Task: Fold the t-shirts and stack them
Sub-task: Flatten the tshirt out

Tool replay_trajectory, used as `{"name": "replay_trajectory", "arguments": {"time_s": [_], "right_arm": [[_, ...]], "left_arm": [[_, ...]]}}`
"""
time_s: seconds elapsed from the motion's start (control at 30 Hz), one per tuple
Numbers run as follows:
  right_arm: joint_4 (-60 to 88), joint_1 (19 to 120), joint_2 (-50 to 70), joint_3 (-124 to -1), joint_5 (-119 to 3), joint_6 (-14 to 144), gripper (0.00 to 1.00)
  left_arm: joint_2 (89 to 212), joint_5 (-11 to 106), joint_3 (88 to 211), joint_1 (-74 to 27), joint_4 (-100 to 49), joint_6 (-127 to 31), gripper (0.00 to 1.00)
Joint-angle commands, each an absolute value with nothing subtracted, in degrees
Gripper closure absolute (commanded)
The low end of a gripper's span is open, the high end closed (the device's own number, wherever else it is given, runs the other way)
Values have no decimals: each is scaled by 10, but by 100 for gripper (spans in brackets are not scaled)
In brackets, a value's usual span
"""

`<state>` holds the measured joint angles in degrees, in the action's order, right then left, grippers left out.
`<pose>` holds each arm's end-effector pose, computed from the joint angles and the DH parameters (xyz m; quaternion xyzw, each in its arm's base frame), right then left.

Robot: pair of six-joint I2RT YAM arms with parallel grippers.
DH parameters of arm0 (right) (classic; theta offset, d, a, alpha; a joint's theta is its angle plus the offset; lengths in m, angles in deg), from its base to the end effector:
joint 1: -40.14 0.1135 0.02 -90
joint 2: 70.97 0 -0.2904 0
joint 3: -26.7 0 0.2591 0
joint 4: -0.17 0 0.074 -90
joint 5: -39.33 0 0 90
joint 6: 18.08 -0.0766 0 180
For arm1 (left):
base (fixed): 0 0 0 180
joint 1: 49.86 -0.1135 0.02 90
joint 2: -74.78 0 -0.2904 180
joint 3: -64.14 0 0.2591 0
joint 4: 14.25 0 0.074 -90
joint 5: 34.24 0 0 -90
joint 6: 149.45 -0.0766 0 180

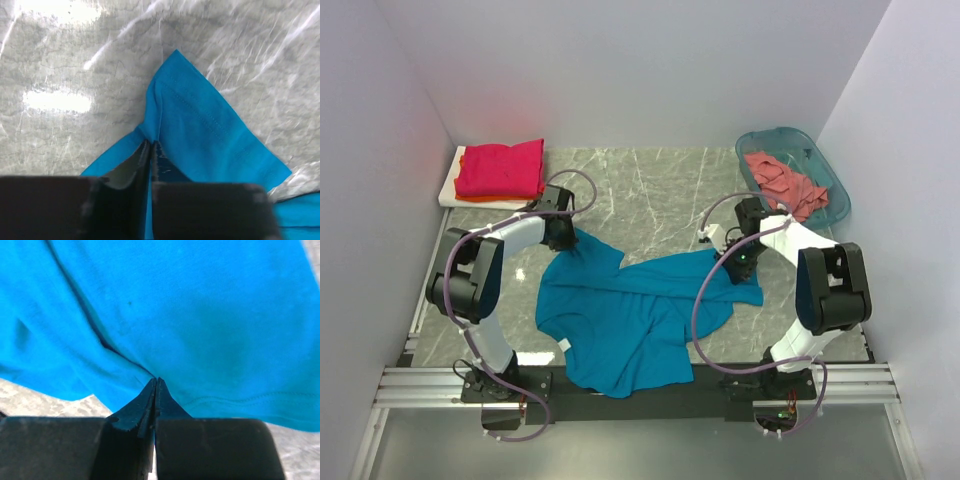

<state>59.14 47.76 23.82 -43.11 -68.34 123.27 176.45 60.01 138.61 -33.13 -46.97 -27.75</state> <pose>0.2889 0.0621 0.1473 -0.4927 0.8550 0.1229 0.1055 0.3699 -0.1053 0.1493 -0.1353 0.9556 -0.0737 0.2512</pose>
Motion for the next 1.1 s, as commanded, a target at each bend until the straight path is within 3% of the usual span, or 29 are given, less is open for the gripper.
{"name": "replay_trajectory", "arguments": {"time_s": [0.0, 0.13, 0.17, 0.27, 0.37, 0.5, 0.6, 0.7, 0.73, 0.8, 1.07], "right_arm": [[619, 475, 202, -474, -699, 1229, 100], [638, 475, 188, -486, -698, 1236, 100], [644, 475, 184, -486, -694, 1250, 75], [644, 474, 178, -462, -661, 1284, 46], [610, 472, 180, -423, -628, 1306, 37], [576, 472, 212, -402, -617, 1310, 36], [561, 473, 238, -398, -610, 1305, 41], [559, 473, 249, -395, -607, 1302, 59], [560, 472, 247, -394, -607, 1301, 78], [564, 472, 237, -398, -608, 1298, 100], [647, 470, 191, -540, -638, 1288, 100]], "left_arm": [[1744, 591, 1388, -337, -440, -278, 99], [1715, 592, 1390, -340, -435, -276, 99], [1710, 590, 1392, -341, -436, -276, 99], [1707, 582, 1399, -344, -444, -282, 99], [1711, 580, 1397, -348, -445, -284, 99], [1703, 573, 1389, -355, -440, -282, 100], [1699, 572, 1391, -358, -447, -284, 99], [1694, 572, 1395, -361, -450, -287, 99], [1692, 571, 1396, -362, -451, -288, 99], [1688, 570, 1398, -364, -451, -288, 99], [1669, 582, 1415, -373, -434, -285, 99]]}}
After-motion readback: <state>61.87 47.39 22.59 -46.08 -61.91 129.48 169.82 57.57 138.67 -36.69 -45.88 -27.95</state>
